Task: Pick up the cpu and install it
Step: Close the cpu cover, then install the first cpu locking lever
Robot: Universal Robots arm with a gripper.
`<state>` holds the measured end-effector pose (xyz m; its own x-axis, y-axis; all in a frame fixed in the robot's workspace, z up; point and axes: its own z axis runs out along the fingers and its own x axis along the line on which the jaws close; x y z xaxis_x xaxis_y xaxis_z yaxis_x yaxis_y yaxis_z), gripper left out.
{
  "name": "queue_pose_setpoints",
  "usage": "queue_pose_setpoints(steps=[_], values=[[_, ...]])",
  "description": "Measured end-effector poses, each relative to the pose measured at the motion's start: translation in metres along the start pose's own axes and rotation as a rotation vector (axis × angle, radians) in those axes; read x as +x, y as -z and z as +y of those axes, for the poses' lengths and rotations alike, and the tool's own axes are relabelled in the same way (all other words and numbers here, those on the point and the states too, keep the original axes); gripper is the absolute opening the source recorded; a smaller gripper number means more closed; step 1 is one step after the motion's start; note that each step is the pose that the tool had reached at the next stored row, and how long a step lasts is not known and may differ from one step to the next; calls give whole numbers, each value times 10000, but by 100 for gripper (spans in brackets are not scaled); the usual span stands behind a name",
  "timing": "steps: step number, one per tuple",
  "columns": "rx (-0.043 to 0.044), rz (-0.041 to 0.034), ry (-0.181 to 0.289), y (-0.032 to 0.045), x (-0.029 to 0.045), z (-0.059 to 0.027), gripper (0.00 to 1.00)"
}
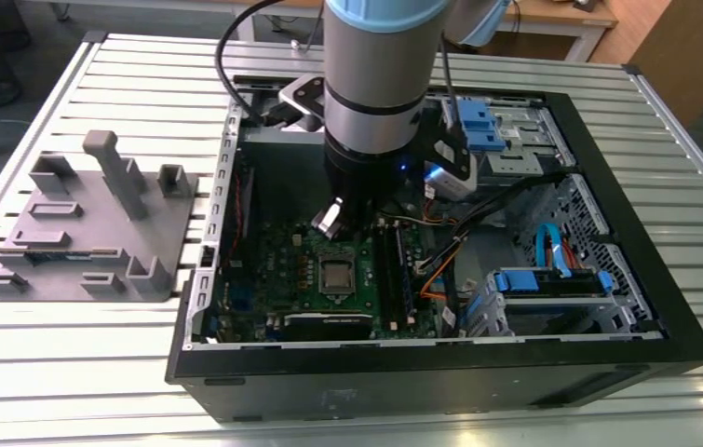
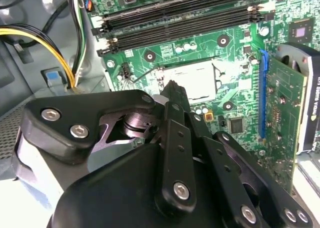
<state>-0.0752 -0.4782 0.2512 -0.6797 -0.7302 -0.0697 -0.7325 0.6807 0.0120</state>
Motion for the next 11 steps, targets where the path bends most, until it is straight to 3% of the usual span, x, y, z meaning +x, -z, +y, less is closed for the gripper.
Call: queue_pose_setpoints(steps=[11], values=[[3,-2,1,2,44,28,11]])
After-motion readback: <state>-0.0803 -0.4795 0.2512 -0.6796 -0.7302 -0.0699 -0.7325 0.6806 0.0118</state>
